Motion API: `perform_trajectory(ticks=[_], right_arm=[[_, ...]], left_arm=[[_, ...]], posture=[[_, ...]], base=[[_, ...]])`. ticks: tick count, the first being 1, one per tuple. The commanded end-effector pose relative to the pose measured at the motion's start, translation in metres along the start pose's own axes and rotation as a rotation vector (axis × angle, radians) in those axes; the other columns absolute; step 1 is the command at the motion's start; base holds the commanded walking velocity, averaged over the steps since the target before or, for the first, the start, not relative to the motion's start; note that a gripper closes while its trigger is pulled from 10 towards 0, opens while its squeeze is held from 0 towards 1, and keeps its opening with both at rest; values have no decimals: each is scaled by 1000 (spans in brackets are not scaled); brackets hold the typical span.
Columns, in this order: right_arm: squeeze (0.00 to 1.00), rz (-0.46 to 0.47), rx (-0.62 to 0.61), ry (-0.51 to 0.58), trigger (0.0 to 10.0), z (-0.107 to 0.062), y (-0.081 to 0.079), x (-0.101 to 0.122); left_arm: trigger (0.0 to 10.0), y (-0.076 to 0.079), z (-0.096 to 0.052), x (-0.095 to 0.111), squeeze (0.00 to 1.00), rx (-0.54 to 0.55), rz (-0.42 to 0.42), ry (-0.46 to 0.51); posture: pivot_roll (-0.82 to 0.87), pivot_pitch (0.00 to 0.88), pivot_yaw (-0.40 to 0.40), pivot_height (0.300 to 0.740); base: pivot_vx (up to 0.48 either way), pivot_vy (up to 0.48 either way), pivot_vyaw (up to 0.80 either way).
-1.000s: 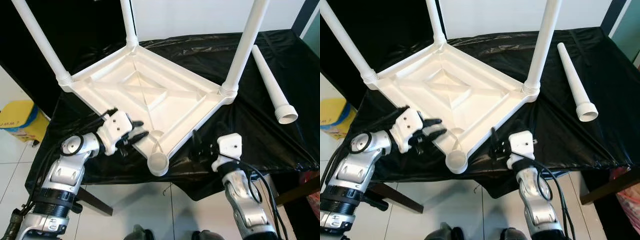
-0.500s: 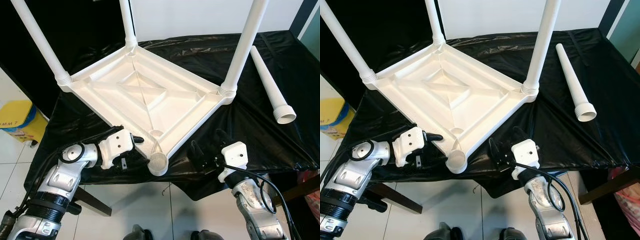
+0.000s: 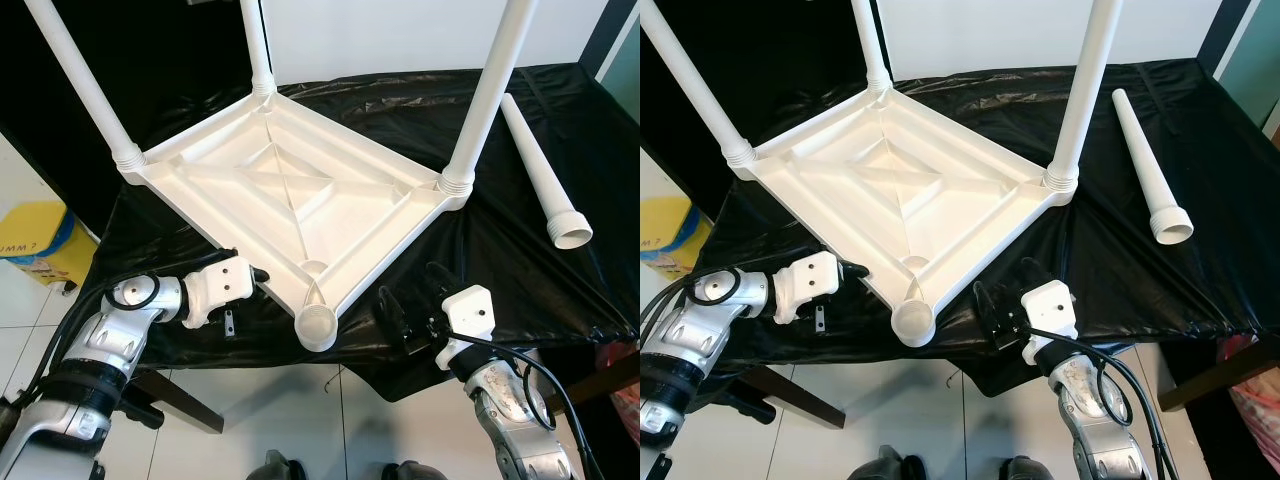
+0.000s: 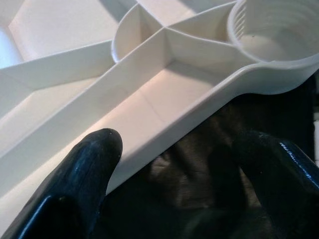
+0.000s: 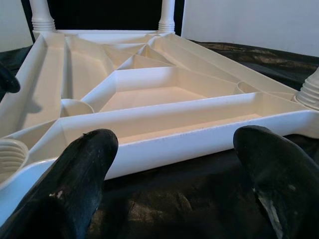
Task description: Building children table
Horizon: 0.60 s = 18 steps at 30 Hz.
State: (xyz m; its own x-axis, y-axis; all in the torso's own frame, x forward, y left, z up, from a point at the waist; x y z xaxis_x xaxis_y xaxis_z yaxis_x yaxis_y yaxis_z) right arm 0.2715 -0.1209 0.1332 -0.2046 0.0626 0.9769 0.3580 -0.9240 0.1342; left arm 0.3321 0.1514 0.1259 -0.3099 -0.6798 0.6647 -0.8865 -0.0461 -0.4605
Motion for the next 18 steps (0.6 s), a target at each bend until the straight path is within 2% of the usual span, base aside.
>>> perform_trajectory(ticks=[1, 8, 13, 15, 18], right_arm=[[0, 10, 5, -11, 10000, -1, -2, -1], [0, 10, -2, -8, 10000, 2, -1, 2], [0, 9, -12, -10, 10000, 1, -1, 2], [0, 10, -17, -13, 10000, 1, -1, 2], [0, 12, -24, -17, 10000, 2, -1, 1]], left_arm=[[10000, 3, 3, -6, 0, -8, 1, -25], [10000, -10, 13, -5, 0, -22, 26, -45], [10000, -12, 18, -5, 0, -50, 30, -52], [10000, -15, 20, -5, 0, -55, 21, -56], [10000, -22, 27, -1, 0, -75, -55, -32]], posture=[[-54, 91, 54, 740], [-69, 109, 68, 740], [-78, 119, 75, 740], [-78, 125, 78, 740], [-74, 127, 82, 740]], base=[[0, 0, 0], [0, 0, 0], [0, 0, 0], [0, 0, 0], [0, 0, 0]])
Point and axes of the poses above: a point about 5 cm out from each wrist's last joint towards the gripper, its own z axis pointing out of the wrist towards the gripper, its own x axis along the axis of the wrist's last joint, y = z × x, the point moved 4 cm from there along z, pointing out of the wrist towards the gripper, and after that the axes turned 2 degrees about z, right-handed, at the moved point
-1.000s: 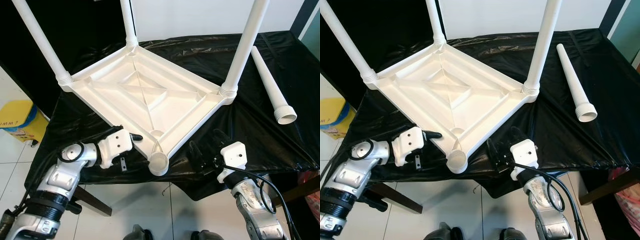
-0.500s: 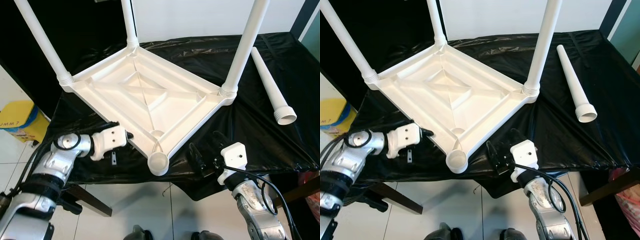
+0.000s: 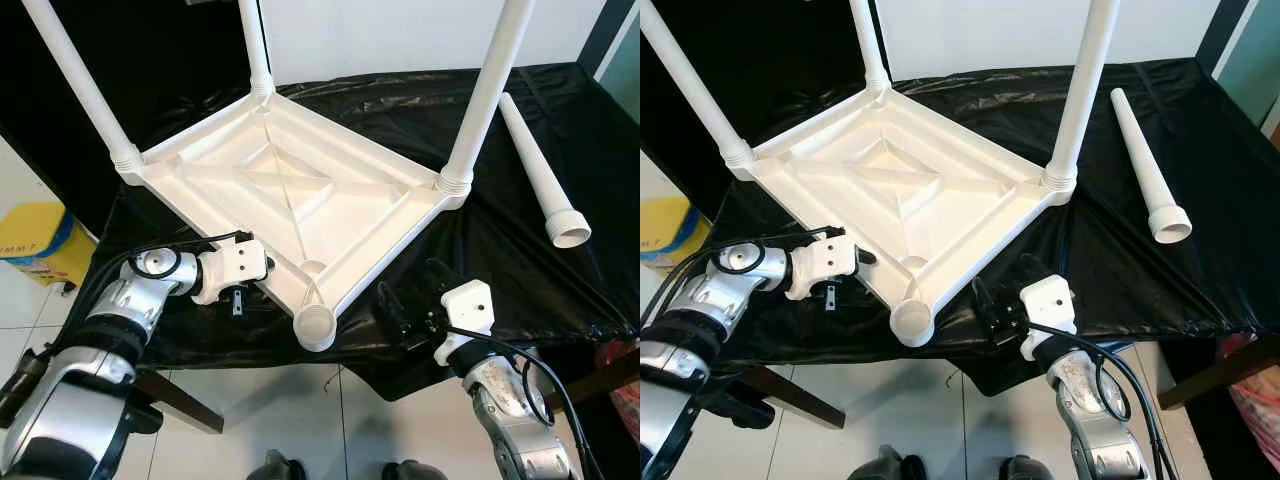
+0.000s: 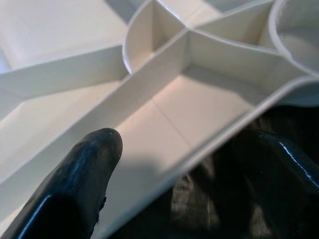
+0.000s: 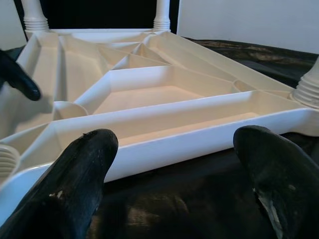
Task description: Building children table
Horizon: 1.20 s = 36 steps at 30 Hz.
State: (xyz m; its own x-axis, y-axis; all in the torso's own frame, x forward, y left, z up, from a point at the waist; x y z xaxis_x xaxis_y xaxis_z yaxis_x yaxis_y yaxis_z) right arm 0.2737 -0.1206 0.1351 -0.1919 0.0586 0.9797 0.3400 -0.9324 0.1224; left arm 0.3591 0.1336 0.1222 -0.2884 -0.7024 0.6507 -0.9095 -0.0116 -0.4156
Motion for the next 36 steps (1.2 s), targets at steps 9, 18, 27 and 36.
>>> perform_trajectory(ticks=[9, 18, 27, 36], right_arm=[[0, 13, -25, 4, 10000, 6, -1, 2], [0, 11, -49, -5, 10000, 3, 1, 0], [0, 20, -76, -5, 10000, 3, 1, -1], [0, 26, -80, -1, 10000, 6, -1, -1]], left_arm=[[0, 6, 12, 0, 0, -111, -180, 54], [0, 8, 19, 3, 0, -133, -198, 63], [0, 19, 40, 12, 0, -130, -233, 141], [0, 17, 46, 16, 0, -25, -236, 184]], posture=[[-90, 133, 105, 740], [-103, 140, 122, 740], [-100, 138, 129, 740], [-95, 135, 126, 740]], base=[[0, 0, 0], [0, 0, 0], [0, 0, 0], [0, 0, 0]])
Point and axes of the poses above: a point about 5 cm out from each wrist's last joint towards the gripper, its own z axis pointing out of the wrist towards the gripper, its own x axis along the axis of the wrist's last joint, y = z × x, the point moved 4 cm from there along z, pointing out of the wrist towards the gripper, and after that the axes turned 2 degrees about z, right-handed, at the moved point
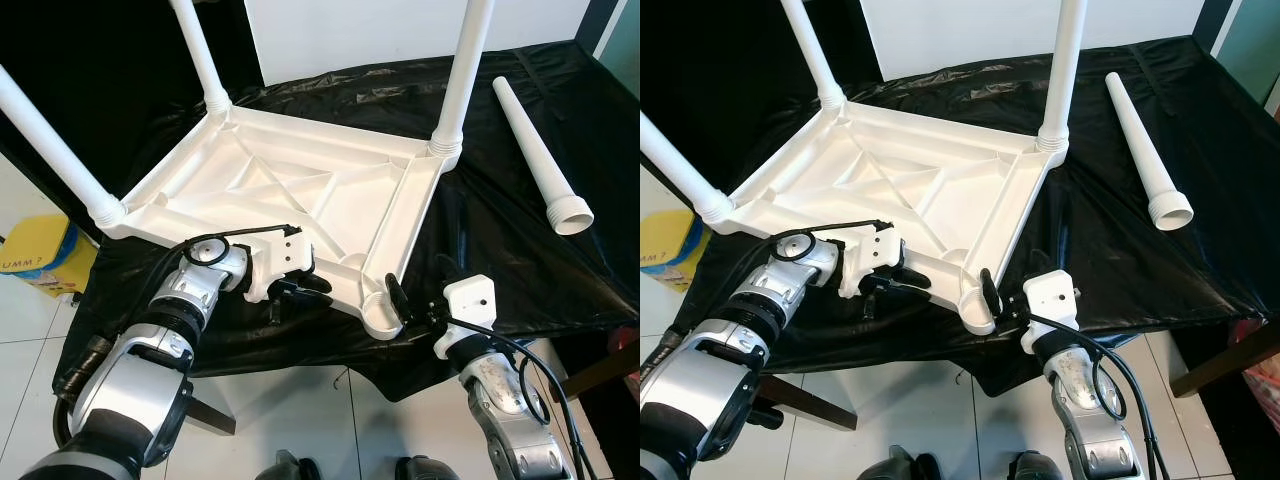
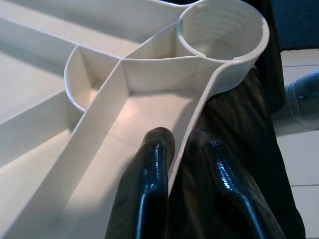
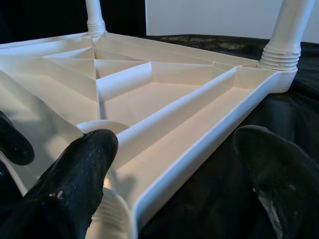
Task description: Building children table
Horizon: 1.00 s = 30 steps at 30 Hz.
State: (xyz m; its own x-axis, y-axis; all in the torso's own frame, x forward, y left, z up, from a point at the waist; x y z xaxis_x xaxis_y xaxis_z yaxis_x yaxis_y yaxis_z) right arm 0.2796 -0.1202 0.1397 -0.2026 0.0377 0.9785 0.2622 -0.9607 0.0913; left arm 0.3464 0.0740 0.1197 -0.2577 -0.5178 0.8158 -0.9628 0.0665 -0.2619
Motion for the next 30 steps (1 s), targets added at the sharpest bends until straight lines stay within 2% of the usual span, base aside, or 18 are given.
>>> perform_trajectory(ticks=[1, 2, 4, 5, 6, 7, 11, 12, 15, 16, 17, 18, 19, 20, 21, 23, 26, 30], right_arm=[[0, 6, -1, -16, 10000, 0, -2, -4], [0, 7, -13, -13, 10000, 1, -1, -3], [0, 7, -13, -13, 10000, 1, -1, -3], [0, 10, -33, -11, 10000, 1, 2, -2], [0, 10, -33, -11, 10000, 1, 2, -2], [0, 8, -59, -7, 10000, 2, 7, -3], [0, 2, -82, -4, 10000, 2, 11, -3], [0, -5, -113, -5, 10000, 3, 17, -5], [0, -5, -113, -5, 10000, 3, 17, -5], [0, -10, -143, -2, 10000, 5, 23, -6], [0, -10, -143, -2, 10000, 5, 23, -6], [0, -14, -197, 0, 10000, 7, 34, -6], [0, -14, -197, 0, 10000, 7, 34, -6], [0, -18, -263, 1, 10000, 9, 47, -6], [0, -18, -263, 1, 10000, 9, 47, -6], [0, -32, -346, 0, 10000, 13, 62, -7], [0, -34, -363, 1, 10000, 14, 66, -6], [0, -28, -434, 8, 10000, 19, 79, -4]], left_arm=[[0, -5, -5, -25, 0, 206, -138, -5], [157, -10, -10, -22, 0, 251, -152, 27], [157, -10, -10, -22, 0, 251, -152, 27], [10000, -12, -16, -19, 110, 275, -162, 61], [10000, -12, -16, -19, 110, 275, -162, 61], [10000, -10, -23, -17, 1000, 292, -177, 99], [10000, -8, -28, -13, 1000, 303, -180, 130], [10000, -6, -32, -5, 1000, 323, -181, 189], [10000, -6, -32, -5, 1000, 323, -181, 189], [10000, -4, -35, 5, 0, 344, -177, 248], [10000, -4, -35, 5, 0, 344, -177, 248], [10000, -4, -39, 20, 0, 386, -173, 325], [10000, -4, -39, 20, 0, 386, -173, 325], [10000, -5, -42, 32, 0, 442, -170, 389], [10000, -5, -42, 32, 0, 442, -170, 389], [10000, -11, -48, 48, 0, 573, -141, 479], [10000, -16, -51, 52, 0, 636, -149, 511], [10000, -26, -57, 69, 0, 782, -241, 641]], posture=[[-101, 135, 133, 740], [-102, 135, 133, 740], [-102, 135, 133, 740], [-103, 134, 130, 740], [-103, 134, 130, 740], [-102, 134, 126, 740], [-100, 133, 122, 740], [-96, 130, 115, 740], [-96, 130, 115, 740], [-95, 129, 113, 740], [-95, 129, 113, 740], [-84, 122, 101, 740], [-84, 122, 101, 740], [-78, 117, 96, 740], [-78, 117, 96, 740], [-73, 107, 89, 740], [-73, 104, 87, 740], [-61, 89, 70, 740]], base=[[0, 0, 0], [0, 0, 0], [0, 0, 0], [0, 0, 0], [0, 0, 0], [0, 0, 0], [0, 0, 0], [0, 0, 0], [0, 0, 0], [0, 0, 0], [0, 0, 0], [0, 0, 0], [0, 0, 0], [0, 0, 0], [0, 0, 0], [0, 0, 0], [0, 0, 0], [0, 0, 0]])
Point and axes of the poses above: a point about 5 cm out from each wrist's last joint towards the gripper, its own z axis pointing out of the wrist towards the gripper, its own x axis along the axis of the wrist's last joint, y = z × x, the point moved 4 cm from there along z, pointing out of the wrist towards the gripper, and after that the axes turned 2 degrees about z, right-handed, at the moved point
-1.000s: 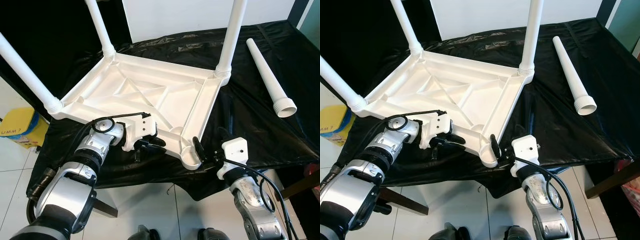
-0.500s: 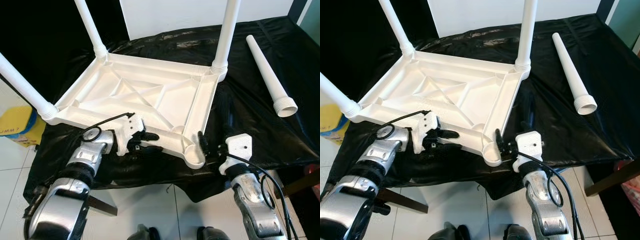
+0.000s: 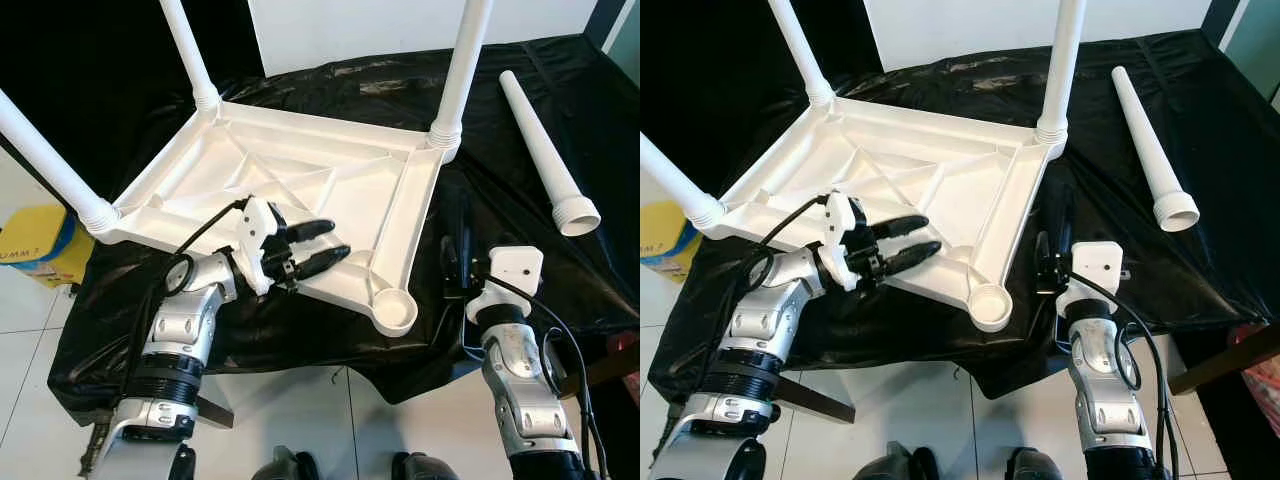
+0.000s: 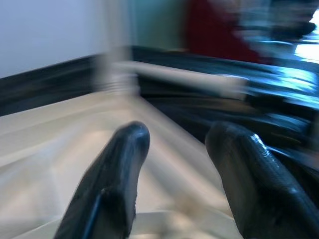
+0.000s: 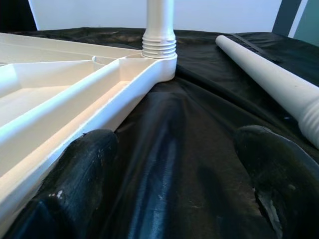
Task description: Building children table
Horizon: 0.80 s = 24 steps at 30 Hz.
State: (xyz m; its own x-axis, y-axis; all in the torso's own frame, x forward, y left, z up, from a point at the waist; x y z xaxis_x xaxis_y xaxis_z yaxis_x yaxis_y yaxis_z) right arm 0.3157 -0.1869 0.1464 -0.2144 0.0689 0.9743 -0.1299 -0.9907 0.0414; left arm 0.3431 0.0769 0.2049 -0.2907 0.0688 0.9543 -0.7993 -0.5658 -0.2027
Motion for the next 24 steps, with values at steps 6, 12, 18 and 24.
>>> perform_trajectory(ticks=[6, 12, 18, 24], right_arm=[[0, 22, -92, -3, 10000, 10, 11, -2], [0, 75, -163, -7, 10000, 16, 19, -4], [0, 136, -233, 11, 10000, 26, 35, -1], [0, 110, -217, 46, 10000, 32, 38, 7]], left_arm=[[10000, -4, -1, 9, 0, 225, -90, 58], [10000, 9, 1, 7, 0, 224, -79, 39], [10000, 18, 6, 10, 0, 206, -13, 23], [10000, 14, 9, 11, 0, 268, -16, 9]], posture=[[-56, 83, 66, 740], [-51, 91, 65, 740], [-57, 105, 77, 740], [-70, 127, 76, 740]], base=[[0, 0, 0], [0, 0, 0], [0, 0, 0], [0, 0, 0]])
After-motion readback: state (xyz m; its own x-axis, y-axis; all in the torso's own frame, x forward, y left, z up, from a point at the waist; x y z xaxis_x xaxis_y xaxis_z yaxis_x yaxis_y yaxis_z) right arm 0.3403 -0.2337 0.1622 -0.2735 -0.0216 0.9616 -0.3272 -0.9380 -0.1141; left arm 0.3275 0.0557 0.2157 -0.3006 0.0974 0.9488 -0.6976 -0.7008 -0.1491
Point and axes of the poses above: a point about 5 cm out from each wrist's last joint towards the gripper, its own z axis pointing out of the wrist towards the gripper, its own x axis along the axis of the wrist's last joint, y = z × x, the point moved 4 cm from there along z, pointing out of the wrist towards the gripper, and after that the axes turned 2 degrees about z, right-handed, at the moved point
